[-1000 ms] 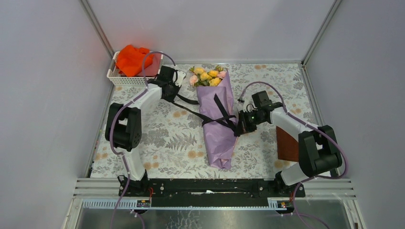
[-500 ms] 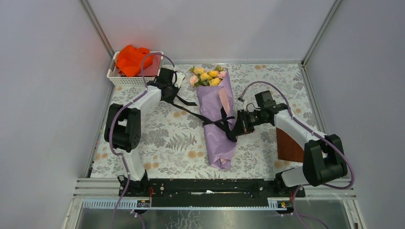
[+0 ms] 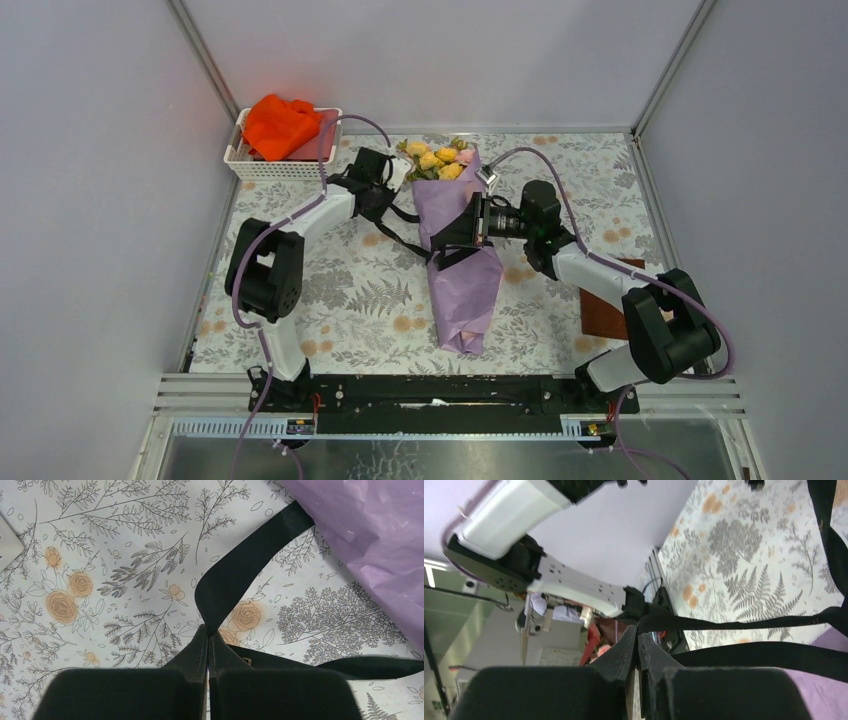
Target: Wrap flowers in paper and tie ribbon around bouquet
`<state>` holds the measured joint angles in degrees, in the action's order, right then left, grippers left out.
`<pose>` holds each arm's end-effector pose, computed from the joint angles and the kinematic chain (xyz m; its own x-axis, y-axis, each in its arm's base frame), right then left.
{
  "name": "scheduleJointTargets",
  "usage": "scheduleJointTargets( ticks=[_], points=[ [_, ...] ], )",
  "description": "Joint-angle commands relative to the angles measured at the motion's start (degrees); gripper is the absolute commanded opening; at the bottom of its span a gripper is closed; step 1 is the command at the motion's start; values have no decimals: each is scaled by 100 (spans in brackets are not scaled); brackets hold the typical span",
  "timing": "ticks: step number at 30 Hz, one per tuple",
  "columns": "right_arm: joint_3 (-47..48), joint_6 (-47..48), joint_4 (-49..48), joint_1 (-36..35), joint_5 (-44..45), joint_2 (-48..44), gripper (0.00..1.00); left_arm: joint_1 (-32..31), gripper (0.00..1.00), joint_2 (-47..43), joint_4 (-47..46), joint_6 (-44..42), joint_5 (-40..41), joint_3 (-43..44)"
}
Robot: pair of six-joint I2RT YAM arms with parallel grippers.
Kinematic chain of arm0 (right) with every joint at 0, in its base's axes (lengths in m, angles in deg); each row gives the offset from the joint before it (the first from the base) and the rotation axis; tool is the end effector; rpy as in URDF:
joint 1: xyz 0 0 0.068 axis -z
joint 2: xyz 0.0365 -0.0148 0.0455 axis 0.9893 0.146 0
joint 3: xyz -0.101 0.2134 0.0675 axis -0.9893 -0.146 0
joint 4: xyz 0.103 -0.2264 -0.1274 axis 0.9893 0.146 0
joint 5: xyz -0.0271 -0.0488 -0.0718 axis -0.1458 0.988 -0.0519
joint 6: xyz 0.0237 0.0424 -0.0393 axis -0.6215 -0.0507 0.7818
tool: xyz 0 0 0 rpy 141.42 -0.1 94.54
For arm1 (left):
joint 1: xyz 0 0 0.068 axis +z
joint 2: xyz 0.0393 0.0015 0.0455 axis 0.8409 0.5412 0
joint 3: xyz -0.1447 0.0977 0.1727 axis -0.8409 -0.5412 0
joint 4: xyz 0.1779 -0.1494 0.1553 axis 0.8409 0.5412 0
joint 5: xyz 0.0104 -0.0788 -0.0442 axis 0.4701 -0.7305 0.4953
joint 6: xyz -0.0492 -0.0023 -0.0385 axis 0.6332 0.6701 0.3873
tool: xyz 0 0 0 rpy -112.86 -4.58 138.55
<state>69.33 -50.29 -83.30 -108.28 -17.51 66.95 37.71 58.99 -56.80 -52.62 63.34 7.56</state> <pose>0.2846 0.1872 0.2281 -0.8264 0.0989 -0.5543 -0.5484 0.0815 0.8322 0.3911 -0.1390 0.1638 -0.6568 0.5103 -0.5551 0.5260 0.8376 0.1476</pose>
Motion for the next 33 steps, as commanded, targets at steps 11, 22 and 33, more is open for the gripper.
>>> scheduleJointTargets(
  ticks=[11,22,33],
  points=[
    [2257,2477,3363,29,2795,1382,35,-42,0,-174,-190,-73,-3,-155],
    [3163,4558,5439,-380,4505,1275,53,-60,0,-178,-181,-41,-99,-216],
    [2692,6107,4640,-1846,3781,1379,50,-60,0,-181,-117,-13,-248,-229]
  ],
)
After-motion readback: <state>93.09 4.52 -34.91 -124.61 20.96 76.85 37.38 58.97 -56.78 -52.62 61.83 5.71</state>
